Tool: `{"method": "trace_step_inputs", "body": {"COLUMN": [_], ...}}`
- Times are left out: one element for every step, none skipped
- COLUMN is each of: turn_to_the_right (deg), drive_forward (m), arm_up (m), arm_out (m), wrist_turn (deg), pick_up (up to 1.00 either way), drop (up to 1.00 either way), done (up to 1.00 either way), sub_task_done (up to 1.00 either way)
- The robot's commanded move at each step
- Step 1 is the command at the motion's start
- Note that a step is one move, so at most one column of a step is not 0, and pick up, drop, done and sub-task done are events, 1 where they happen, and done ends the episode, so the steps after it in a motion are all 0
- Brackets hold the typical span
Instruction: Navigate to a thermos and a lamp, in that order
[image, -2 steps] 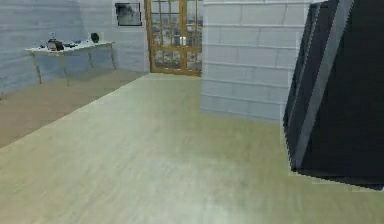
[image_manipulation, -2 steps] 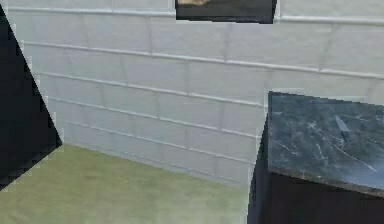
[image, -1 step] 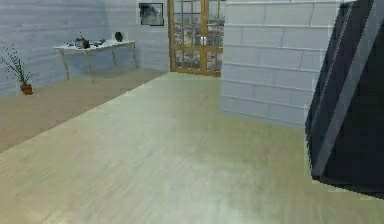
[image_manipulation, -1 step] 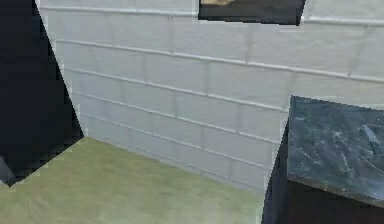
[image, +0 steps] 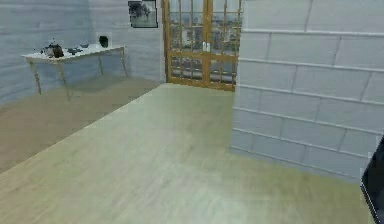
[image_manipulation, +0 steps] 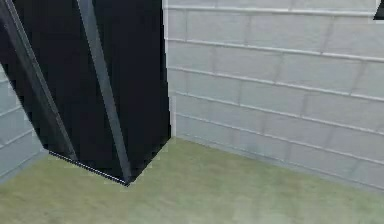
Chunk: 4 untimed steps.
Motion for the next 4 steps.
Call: {"method": "trace_step_inputs", "body": {"turn_to_the_right": [0.0, 0.0, -6.0, 0.0], "drive_forward": [1.00, 1.00, 0.00, 0.20], "arm_up": [0.00, 0.00, 0.00, 0.00], "arm_out": [0.00, 0.00, 0.00, 0.00], "wrist_turn": [0.0, 0.0, 0.0, 0.0], "pick_up": [0.00, 0.00, 0.00, 0.00], "drop": [0.00, 0.00, 0.00, 0.00], "done": [0.00, 0.00, 0.00, 0.00], "sub_task_done": [0.00, 0.00, 0.00, 0.00]}}
